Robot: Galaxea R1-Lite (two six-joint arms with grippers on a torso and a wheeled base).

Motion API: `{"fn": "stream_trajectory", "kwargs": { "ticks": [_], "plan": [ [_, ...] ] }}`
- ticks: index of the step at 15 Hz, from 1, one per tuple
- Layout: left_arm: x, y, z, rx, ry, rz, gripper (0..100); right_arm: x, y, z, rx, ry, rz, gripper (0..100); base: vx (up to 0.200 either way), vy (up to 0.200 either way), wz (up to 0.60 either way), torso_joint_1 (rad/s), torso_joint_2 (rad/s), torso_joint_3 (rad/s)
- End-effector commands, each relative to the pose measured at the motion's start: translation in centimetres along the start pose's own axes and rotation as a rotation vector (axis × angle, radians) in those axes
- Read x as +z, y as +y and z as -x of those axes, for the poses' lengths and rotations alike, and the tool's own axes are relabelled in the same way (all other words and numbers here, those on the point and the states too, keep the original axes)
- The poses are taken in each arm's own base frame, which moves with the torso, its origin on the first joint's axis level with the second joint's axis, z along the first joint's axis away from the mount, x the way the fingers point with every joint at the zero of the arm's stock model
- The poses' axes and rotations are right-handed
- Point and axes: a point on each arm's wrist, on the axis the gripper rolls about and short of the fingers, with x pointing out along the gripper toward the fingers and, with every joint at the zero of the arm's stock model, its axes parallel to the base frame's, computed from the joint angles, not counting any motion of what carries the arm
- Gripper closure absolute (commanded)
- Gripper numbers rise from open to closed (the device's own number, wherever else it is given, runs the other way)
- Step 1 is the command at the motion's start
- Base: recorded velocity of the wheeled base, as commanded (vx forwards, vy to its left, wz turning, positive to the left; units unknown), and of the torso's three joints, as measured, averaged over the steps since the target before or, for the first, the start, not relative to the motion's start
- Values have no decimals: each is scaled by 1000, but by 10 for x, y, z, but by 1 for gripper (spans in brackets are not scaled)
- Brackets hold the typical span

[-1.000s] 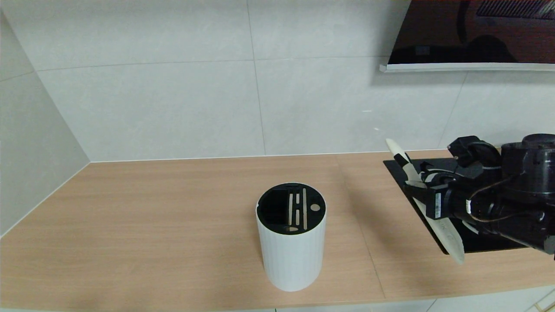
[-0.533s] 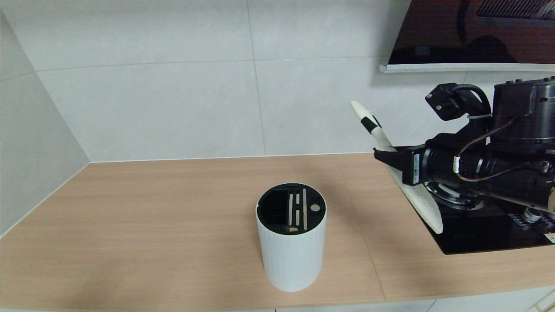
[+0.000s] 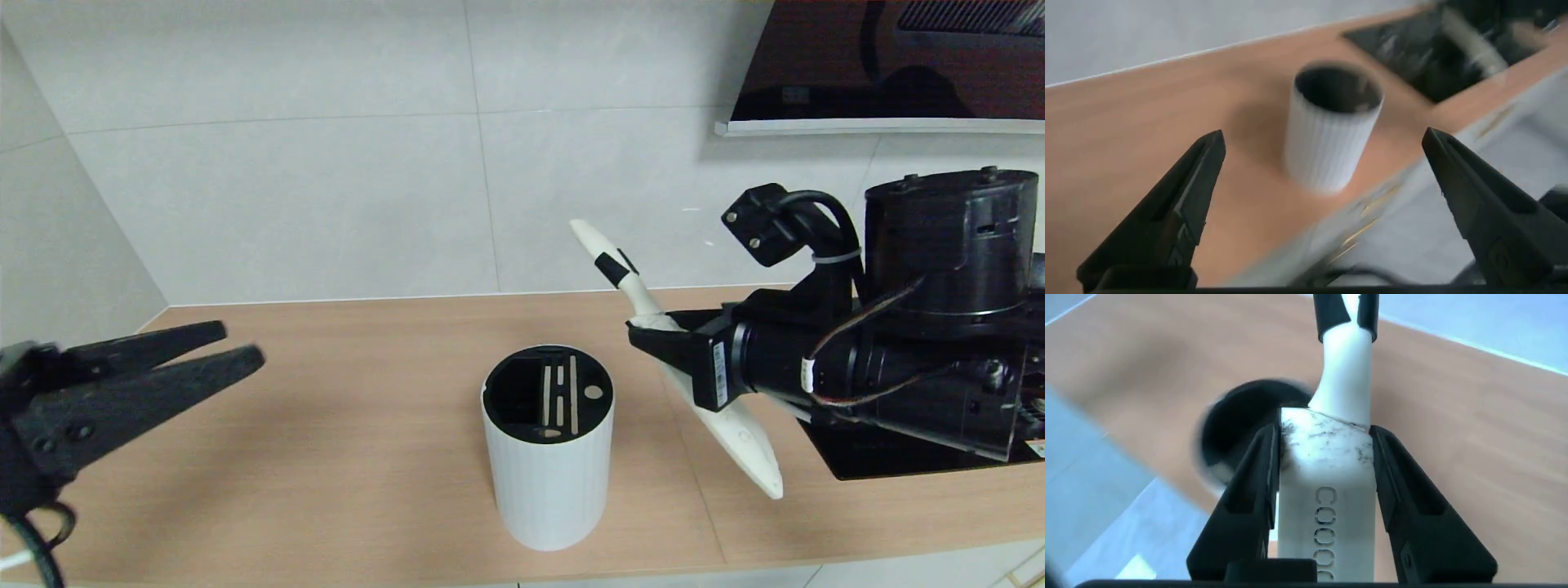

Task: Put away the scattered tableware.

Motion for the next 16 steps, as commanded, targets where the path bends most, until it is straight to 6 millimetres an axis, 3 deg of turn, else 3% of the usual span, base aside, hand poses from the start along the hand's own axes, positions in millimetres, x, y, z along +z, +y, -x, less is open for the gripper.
{"fn": "stream_trajectory", "kwargs": {
  "ticks": [1,5,9,13,16],
  "plan": [
    [-4,6,-49,-91,77,163,0,-12,17,-4,36,40,13,100,0,0,0,0,0,0],
    [-21,-4,-90,-85,109,269,0,-13,32,-1,78,42,-20,100,0,0,0,0,0,0],
    [-23,-12,-104,-148,85,426,0,-17,42,-5,111,36,-28,100,0,0,0,0,0,0],
    [-25,-12,-112,-149,102,472,0,-17,49,-5,136,11,-35,100,0,0,0,0,0,0],
    [-30,-20,-139,-93,55,530,0,-17,55,-7,157,11,-64,100,0,0,0,0,0,0]
  ]
}}
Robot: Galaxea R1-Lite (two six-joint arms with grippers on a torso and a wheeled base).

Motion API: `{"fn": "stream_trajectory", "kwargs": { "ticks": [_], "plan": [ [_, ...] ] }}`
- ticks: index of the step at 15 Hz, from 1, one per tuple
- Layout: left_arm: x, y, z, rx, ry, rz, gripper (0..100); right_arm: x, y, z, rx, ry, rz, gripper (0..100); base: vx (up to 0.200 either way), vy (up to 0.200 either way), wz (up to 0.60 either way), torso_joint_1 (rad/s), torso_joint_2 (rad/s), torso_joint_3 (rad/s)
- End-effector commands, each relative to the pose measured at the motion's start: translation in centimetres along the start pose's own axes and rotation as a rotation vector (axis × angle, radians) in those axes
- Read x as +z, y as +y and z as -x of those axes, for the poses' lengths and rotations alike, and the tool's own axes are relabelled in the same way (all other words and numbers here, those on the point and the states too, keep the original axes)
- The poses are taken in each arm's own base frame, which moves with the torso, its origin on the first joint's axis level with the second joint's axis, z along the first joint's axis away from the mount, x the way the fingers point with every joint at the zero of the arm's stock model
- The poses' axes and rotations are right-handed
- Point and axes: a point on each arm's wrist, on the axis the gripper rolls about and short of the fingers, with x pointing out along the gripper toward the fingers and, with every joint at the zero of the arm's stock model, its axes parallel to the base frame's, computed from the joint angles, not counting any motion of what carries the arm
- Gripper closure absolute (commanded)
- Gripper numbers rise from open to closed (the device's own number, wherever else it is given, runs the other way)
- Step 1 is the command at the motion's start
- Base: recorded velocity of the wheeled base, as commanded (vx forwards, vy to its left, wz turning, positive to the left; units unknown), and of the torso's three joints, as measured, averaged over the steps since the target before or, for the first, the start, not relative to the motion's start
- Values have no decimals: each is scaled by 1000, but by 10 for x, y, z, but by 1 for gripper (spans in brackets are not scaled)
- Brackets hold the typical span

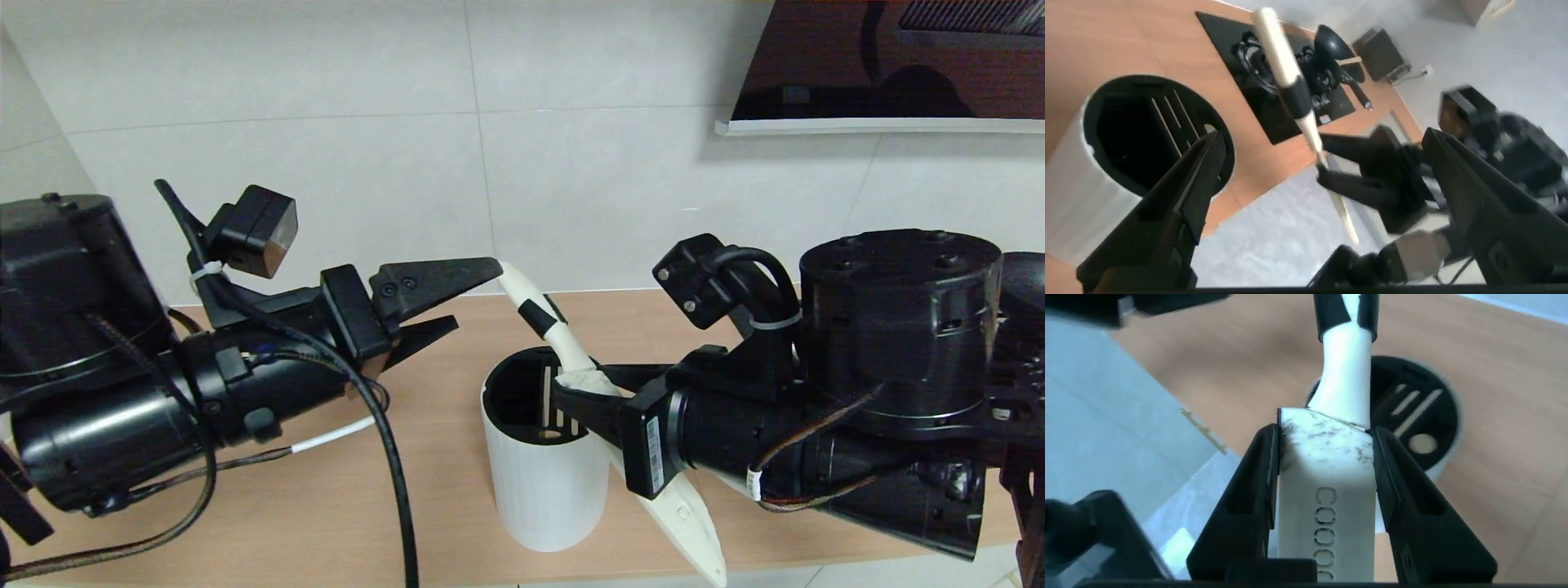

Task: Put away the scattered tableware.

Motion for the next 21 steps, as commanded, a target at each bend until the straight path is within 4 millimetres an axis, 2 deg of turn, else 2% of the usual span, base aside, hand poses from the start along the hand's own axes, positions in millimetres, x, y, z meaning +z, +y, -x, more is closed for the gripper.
{"fn": "stream_trajectory", "kwargs": {
  "ticks": [1,6,18,19,21],
  "plan": [
    [-10,4,-22,26,12,21,0,-3,1,-7,6,-2,-9,100,0,0,0,0,0,0],
    [-18,10,-43,51,-33,41,0,-8,8,-16,25,-16,-13,100,0,0,0,0,0,0],
    [-30,10,-50,51,-5,64,0,-9,10,-20,29,-18,-25,100,0,0,0,0,0,0],
    [-30,10,-50,50,-4,63,100,-9,10,-19,29,-18,-25,100,0,0,0,0,0,0],
    [-31,11,-50,51,0,64,100,-9,10,-19,28,-18,-25,100,0,0,0,0,0,0]
  ]
}}
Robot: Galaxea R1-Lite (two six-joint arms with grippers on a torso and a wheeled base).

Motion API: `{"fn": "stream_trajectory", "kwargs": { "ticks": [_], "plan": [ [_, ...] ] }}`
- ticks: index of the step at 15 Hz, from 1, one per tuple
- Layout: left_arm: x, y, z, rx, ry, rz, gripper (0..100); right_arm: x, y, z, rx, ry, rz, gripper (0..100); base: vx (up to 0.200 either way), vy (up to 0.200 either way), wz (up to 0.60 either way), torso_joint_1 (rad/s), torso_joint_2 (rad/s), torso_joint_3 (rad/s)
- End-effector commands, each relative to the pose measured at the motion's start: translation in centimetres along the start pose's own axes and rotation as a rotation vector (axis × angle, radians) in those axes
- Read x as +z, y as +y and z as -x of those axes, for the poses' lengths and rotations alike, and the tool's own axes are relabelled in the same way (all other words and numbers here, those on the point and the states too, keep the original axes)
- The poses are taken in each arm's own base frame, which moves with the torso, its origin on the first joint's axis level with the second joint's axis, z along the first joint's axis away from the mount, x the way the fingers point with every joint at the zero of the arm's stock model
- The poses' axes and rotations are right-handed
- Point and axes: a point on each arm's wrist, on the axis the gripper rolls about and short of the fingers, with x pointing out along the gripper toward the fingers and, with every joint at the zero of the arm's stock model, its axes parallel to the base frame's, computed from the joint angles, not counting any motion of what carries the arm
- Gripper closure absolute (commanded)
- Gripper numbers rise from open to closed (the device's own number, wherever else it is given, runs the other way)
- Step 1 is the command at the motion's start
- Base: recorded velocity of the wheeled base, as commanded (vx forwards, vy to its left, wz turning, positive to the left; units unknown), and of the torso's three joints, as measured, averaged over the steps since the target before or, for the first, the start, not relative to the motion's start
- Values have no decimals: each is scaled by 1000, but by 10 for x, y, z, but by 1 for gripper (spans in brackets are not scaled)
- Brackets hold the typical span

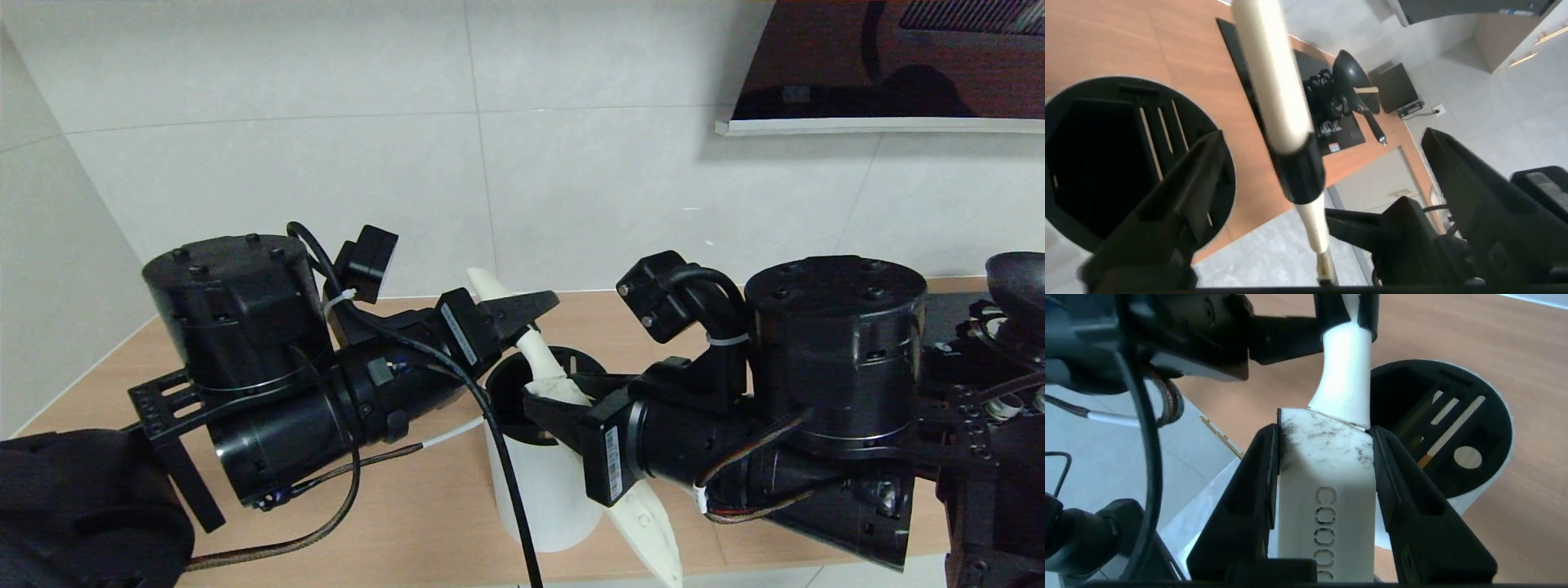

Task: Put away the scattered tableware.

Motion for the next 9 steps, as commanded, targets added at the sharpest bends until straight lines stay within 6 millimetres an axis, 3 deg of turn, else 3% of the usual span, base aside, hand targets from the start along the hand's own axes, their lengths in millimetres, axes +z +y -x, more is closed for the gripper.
{"fn": "stream_trajectory", "kwargs": {
  "ticks": [1,9],
  "plan": [
    [-1,1,1,1,4,1,100,1,0,1,2,-2,-2,100,0,0,0,0,0,0],
    [-1,1,0,1,4,2,100,1,0,2,0,-6,-2,100,0,0,0,0,0,0]
  ]
}}
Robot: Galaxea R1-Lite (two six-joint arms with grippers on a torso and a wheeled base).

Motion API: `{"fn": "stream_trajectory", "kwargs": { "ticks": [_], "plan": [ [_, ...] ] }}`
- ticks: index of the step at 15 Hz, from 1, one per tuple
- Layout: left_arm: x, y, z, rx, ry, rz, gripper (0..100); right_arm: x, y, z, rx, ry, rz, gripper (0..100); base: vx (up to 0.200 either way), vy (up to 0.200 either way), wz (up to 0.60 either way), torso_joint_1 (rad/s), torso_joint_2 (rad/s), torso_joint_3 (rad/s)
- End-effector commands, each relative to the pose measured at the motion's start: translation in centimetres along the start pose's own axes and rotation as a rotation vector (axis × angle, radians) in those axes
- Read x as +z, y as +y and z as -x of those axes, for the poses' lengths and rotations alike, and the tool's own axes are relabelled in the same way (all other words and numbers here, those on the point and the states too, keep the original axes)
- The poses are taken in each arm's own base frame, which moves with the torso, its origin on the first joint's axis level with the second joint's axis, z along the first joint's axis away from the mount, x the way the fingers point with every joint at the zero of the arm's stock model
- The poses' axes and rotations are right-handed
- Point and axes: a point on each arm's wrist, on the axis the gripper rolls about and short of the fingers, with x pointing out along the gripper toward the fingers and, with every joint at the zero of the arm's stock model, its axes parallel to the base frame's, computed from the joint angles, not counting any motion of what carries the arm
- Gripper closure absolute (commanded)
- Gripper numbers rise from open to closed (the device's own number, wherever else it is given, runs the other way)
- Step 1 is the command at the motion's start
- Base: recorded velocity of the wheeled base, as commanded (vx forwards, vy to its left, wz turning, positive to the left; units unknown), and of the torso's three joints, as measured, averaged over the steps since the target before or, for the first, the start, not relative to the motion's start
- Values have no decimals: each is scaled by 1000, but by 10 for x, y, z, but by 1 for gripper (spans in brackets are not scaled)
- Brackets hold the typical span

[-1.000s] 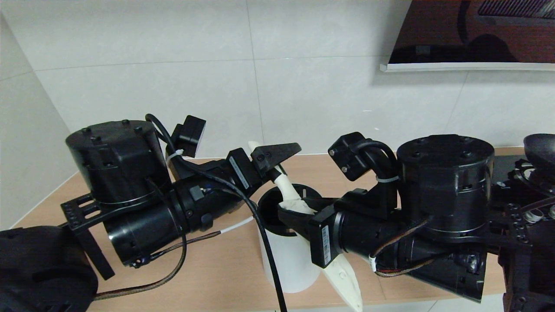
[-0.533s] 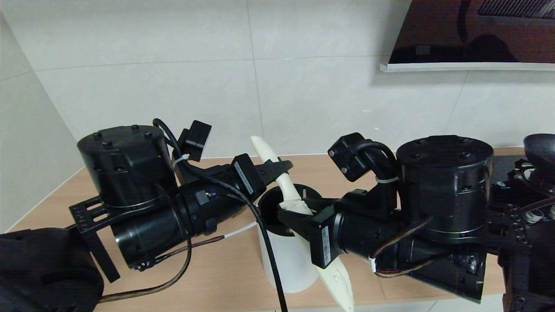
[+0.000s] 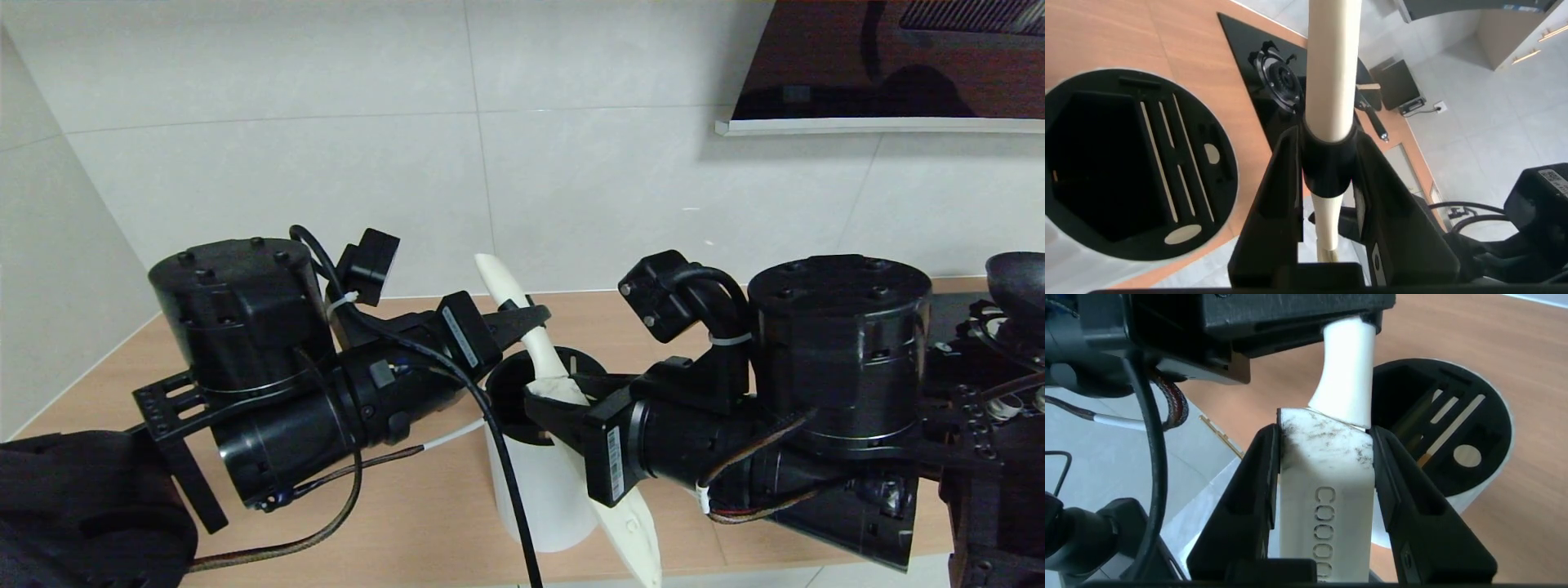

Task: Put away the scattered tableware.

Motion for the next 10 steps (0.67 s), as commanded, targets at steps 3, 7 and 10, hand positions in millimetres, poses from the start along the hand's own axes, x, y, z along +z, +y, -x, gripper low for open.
{"fn": "stream_trajectory", "kwargs": {
  "ticks": [3,7,10],
  "plan": [
    [1,-1,0,-3,-5,-2,100,1,0,1,1,-3,0,100,0,0,0,0,0,0],
    [4,-5,1,-10,-17,-5,100,2,0,2,0,-6,0,0,0,0,0,0,0,0],
    [10,-9,-1,19,-52,-7,100,10,-2,12,-1,-33,-5,0,0,0,0,0,0,0]
  ]
}}
